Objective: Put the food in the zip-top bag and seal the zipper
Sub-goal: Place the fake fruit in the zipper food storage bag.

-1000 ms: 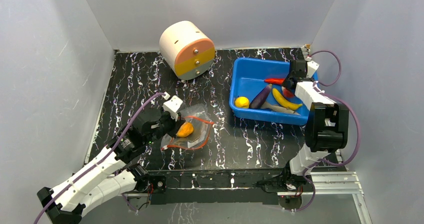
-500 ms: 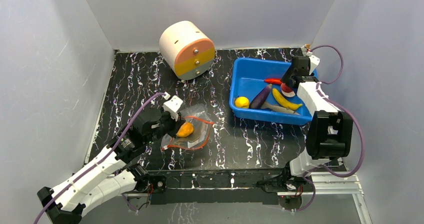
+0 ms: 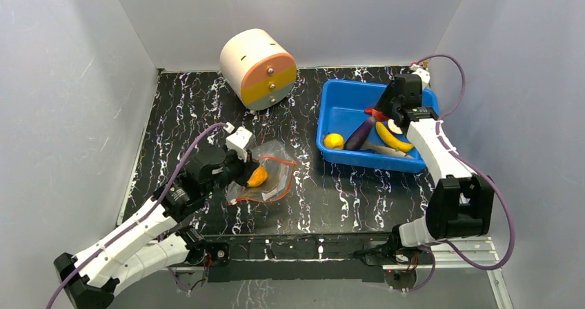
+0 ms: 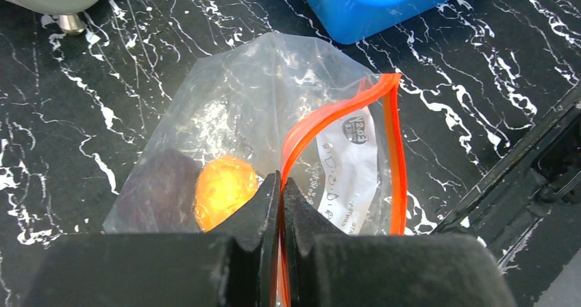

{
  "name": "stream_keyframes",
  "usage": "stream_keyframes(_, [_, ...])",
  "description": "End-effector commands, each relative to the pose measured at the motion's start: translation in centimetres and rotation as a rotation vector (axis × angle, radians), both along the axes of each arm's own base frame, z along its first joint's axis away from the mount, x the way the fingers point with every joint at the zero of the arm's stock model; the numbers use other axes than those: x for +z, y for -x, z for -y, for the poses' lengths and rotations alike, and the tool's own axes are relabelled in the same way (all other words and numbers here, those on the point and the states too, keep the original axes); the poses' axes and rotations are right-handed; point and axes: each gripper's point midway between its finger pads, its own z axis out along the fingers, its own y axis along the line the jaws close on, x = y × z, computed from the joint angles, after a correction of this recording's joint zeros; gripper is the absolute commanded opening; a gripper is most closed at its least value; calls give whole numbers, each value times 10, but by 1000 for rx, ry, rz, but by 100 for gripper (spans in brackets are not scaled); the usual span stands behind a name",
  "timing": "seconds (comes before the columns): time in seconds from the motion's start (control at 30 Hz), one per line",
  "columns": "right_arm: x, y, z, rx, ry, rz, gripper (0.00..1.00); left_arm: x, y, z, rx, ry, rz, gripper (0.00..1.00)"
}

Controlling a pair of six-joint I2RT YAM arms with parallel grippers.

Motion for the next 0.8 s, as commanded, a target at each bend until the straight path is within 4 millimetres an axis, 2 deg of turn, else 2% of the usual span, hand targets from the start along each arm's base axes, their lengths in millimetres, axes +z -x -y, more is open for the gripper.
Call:
stream_keyframes(0.0, [54, 3, -55, 139, -15, 134, 37, 28, -6, 18, -3, 112, 3, 0])
stream_keyframes(0.27, [87, 38, -129, 323, -69, 205, 36, 28, -21, 30, 41, 121, -45, 0])
stream_keyframes(0.57, [145, 93, -195, 567, -218, 364, 35, 30, -33, 37, 86, 128, -77, 0])
stream_keyframes(0.63, [151, 107, -211, 648, -260, 384, 36, 32, -32, 40, 80, 141, -85, 0])
stream_keyframes(0.77, [145, 133, -247, 795, -331, 344, 36, 36, -32, 43, 90, 180, -101, 0])
